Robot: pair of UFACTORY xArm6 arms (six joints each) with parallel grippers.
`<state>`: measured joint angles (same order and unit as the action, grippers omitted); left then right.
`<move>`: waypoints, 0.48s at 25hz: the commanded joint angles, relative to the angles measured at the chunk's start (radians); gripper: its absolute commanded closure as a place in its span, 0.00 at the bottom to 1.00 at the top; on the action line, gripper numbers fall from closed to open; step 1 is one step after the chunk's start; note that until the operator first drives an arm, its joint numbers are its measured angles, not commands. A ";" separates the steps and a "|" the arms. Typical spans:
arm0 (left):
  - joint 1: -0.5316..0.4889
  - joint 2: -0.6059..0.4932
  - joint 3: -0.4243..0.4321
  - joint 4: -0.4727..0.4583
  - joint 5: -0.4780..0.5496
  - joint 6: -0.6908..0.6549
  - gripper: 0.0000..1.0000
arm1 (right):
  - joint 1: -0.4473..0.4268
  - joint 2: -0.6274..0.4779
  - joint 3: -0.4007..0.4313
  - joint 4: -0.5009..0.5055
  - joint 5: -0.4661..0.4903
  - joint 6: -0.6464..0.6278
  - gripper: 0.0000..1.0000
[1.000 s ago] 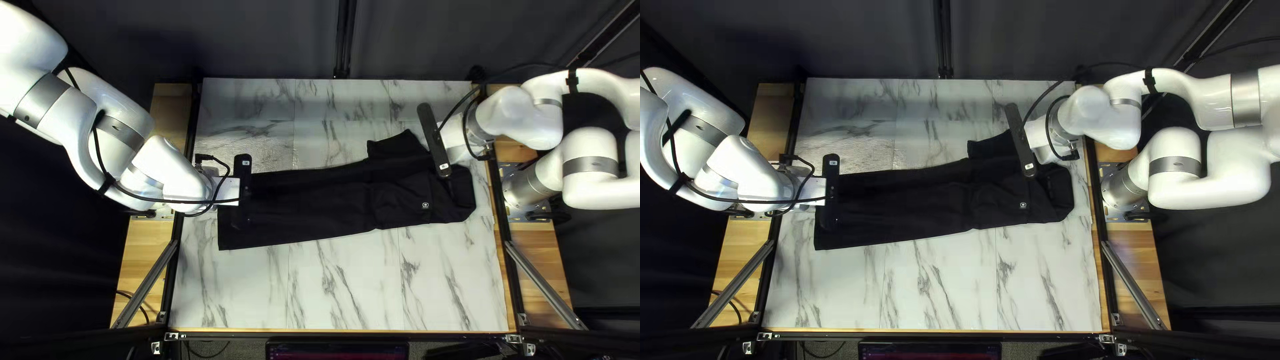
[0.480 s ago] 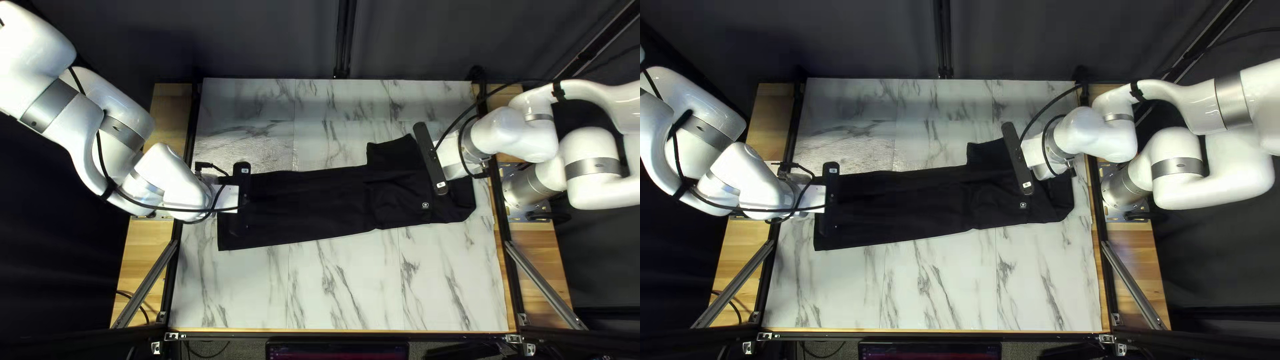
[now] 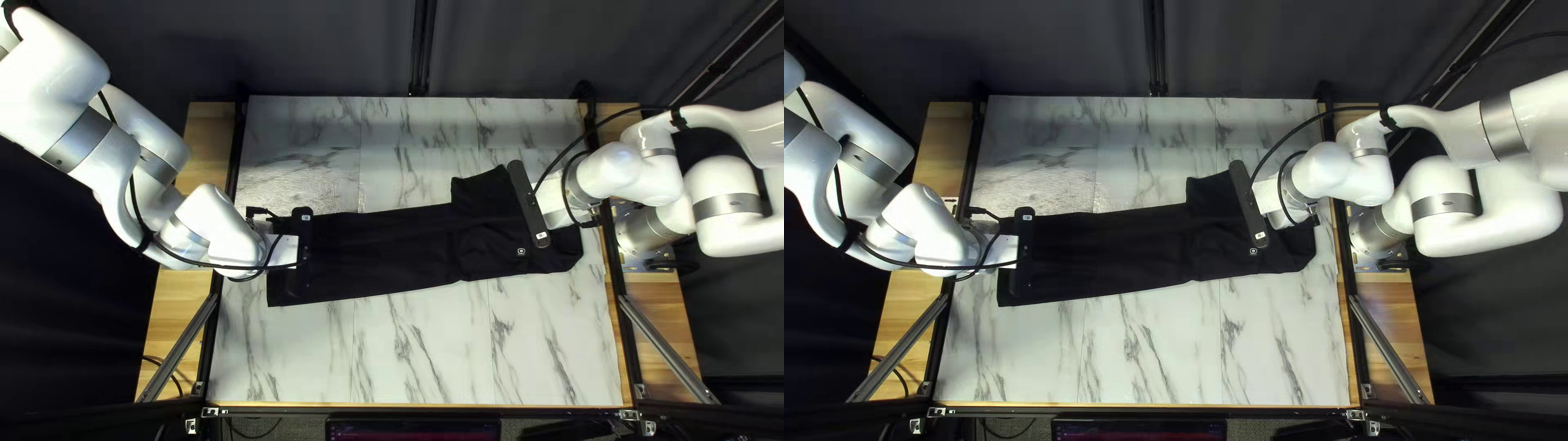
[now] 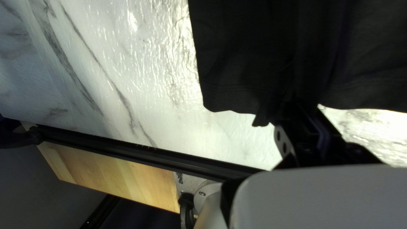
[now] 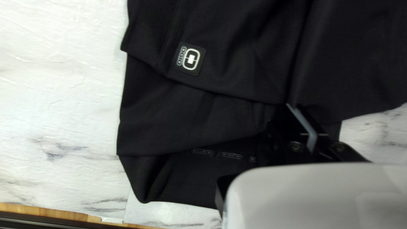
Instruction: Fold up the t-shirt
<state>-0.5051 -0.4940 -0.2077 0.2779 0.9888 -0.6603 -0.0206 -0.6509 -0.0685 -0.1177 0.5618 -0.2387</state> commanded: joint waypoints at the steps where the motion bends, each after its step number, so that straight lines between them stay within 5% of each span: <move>1: -0.010 0.022 -0.006 -0.001 -0.013 -0.008 1.00 | 0.019 0.012 0.004 -0.003 -0.013 0.020 1.00; 12: -0.034 0.089 -0.008 -0.013 -0.072 -0.033 1.00 | 0.053 0.071 -0.001 0.003 -0.053 0.044 1.00</move>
<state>-0.5379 -0.4160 -0.2165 0.2661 0.9298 -0.6888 0.0301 -0.5873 -0.0654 -0.1178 0.5115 -0.1928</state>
